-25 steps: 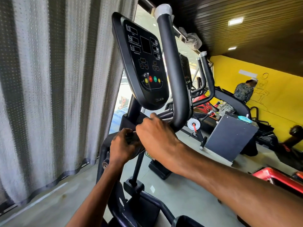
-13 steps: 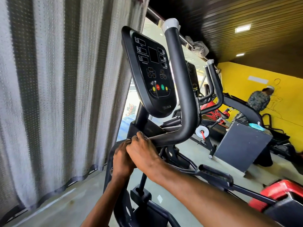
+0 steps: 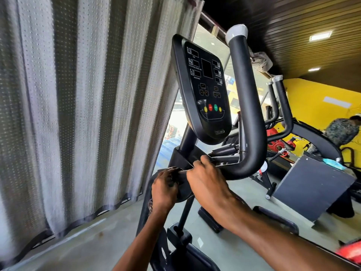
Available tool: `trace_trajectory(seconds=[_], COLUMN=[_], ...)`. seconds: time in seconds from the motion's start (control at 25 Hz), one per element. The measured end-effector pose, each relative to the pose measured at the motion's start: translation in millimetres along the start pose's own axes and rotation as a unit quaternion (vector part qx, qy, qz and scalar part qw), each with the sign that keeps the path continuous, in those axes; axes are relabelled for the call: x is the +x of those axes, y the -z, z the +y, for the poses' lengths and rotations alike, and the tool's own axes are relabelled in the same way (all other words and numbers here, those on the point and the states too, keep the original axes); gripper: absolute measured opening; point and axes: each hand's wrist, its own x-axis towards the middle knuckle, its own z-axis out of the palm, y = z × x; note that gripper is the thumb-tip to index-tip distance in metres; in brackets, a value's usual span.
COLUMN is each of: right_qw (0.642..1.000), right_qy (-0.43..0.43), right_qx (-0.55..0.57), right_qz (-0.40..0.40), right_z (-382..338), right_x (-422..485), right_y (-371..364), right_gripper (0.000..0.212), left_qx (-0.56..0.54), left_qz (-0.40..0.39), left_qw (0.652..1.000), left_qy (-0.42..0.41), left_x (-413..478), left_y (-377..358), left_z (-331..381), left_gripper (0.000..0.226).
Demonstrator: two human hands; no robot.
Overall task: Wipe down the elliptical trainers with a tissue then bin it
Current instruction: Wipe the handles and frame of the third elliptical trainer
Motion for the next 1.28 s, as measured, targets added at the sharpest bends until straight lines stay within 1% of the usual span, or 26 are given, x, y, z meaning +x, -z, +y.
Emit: trace_trajectory(seconds=[0.04,0.12,0.24,0.32,0.4,0.52,0.6,0.64,0.76,0.8,0.88,1.0,1.08,1.16,1.28], right_qw=[1.0,0.999,0.999,0.998,0.997,0.998,0.999,0.999,0.999,0.998,0.996,0.994,0.988,0.981,0.971], right_qy=[0.016,0.026,0.04,0.052,0.062,0.058,0.046,0.042,0.05,0.062,0.055,0.053,0.072,0.088,0.091], right_qx=[0.001,-0.003,-0.022,-0.026,-0.026,-0.014,-0.007,-0.008,-0.013,-0.017,-0.004,-0.01,-0.015,-0.047,-0.033], right_qz=[0.017,0.019,0.014,-0.023,-0.034,-0.012,-0.009,-0.005,0.008,0.028,0.068,0.098,0.137,0.168,0.218], right_z=[-5,-13,-31,-39,-41,-36,-29,-23,0,7,24,47,56,61,78], right_x=[9,30,57,64,67,64,54,45,9,-6,-33,-58,-69,-76,-77], right_y=[-12,-30,-54,-65,-69,-63,-45,-34,1,11,27,32,41,48,54], right_gripper=[0.025,0.03,0.029,0.025,0.022,0.023,0.027,0.029,0.029,0.026,0.019,0.014,0.02,0.016,0.011], left_qx=[-0.015,-0.026,-0.004,0.002,0.021,0.027,0.02,0.013,-0.022,-0.033,-0.056,-0.09,-0.112,-0.131,-0.18], left_qz=[-0.004,-0.008,-0.014,-0.02,-0.028,-0.045,-0.052,-0.058,-0.062,-0.061,-0.057,-0.06,-0.073,-0.093,-0.106], left_qw=[1.0,0.999,0.999,0.999,0.999,0.998,0.998,0.998,0.997,0.997,0.995,0.987,0.982,0.975,0.964], left_qy=[0.018,0.041,0.05,0.043,0.03,0.025,0.003,-0.01,-0.038,-0.042,-0.062,-0.115,-0.135,-0.153,-0.167], left_x=[2,7,9,10,9,2,-4,-7,-12,-15,-23,-31,-33,-37,-43], left_y=[-1,-3,1,4,7,13,17,17,15,15,15,13,11,9,5], left_z=[-3,-10,-12,-10,-8,6,21,27,41,49,70,99,113,126,141], left_gripper=[0.053,0.053,0.033,0.021,0.016,0.015,0.009,0.009,0.038,0.038,0.028,0.019,0.019,0.019,0.026])
